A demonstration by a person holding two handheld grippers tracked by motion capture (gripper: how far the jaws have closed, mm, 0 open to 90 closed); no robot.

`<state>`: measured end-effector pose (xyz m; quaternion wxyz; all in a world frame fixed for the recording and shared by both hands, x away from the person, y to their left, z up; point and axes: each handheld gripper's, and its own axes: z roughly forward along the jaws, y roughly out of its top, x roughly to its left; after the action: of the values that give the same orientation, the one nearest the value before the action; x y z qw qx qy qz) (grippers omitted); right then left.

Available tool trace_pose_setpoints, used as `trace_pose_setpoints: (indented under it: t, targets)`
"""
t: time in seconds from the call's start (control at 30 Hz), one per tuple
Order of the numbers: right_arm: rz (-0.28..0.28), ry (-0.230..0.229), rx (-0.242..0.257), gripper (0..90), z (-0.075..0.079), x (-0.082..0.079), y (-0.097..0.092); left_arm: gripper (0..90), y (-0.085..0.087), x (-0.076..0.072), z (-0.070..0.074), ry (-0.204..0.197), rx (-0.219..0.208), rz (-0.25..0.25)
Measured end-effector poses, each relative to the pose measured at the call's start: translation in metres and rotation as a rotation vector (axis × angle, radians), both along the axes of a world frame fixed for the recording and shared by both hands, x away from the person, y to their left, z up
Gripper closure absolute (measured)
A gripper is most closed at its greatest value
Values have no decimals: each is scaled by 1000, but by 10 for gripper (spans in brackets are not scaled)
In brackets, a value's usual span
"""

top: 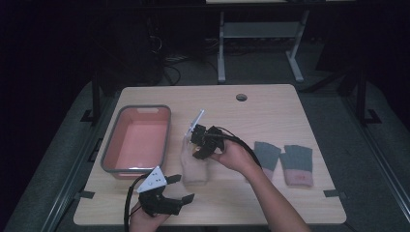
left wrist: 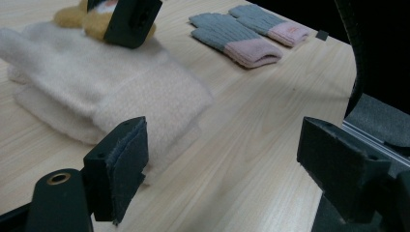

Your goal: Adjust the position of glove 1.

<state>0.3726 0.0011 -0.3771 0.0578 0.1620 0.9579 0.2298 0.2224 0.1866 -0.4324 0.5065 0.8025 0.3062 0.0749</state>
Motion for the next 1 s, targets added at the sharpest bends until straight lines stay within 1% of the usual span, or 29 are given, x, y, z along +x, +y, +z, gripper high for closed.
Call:
trace_pose_setpoints:
  t: [0.1,0.17,0.23,0.27,0.3,0.4,0.5,0.53,0.6,0.7,0.8,0.9,0.97,1.0]
  targets:
    - [5,9,-5,580,-4,1,2,187,0,0,0,-2,3,-4]
    - [1,22,-26,578,-12,2,5,186,0,0,0,-3,4,-4]
    - [-3,30,-27,576,-17,4,5,187,-1,0,0,1,3,-3]
    - [-3,30,-27,576,-17,4,5,187,-1,0,0,1,3,-3]
    - [-6,40,-26,572,-23,5,4,187,-1,0,0,5,1,0]
    - [-18,48,-30,561,-29,6,3,186,0,1,-1,7,2,3]
    - [-29,55,-18,551,-32,6,1,187,0,1,-1,13,1,5]
    - [-34,50,-15,522,-34,5,-1,187,0,2,-1,26,-6,7]
    - [-47,41,-5,460,-33,3,-3,186,0,2,-1,32,-13,11]
    - [-62,25,32,401,-29,0,-10,187,-1,2,-2,39,-10,17]
    - [-77,21,59,362,-24,-4,-18,187,-1,2,-2,40,-9,22]
    - [-98,25,89,335,-21,-7,-29,187,-2,2,-3,44,-9,29]
    - [-113,18,106,325,-18,-10,-36,188,-2,3,-2,45,-4,31]
    - [-122,24,120,317,-18,-11,-40,188,-2,4,-2,34,2,25]
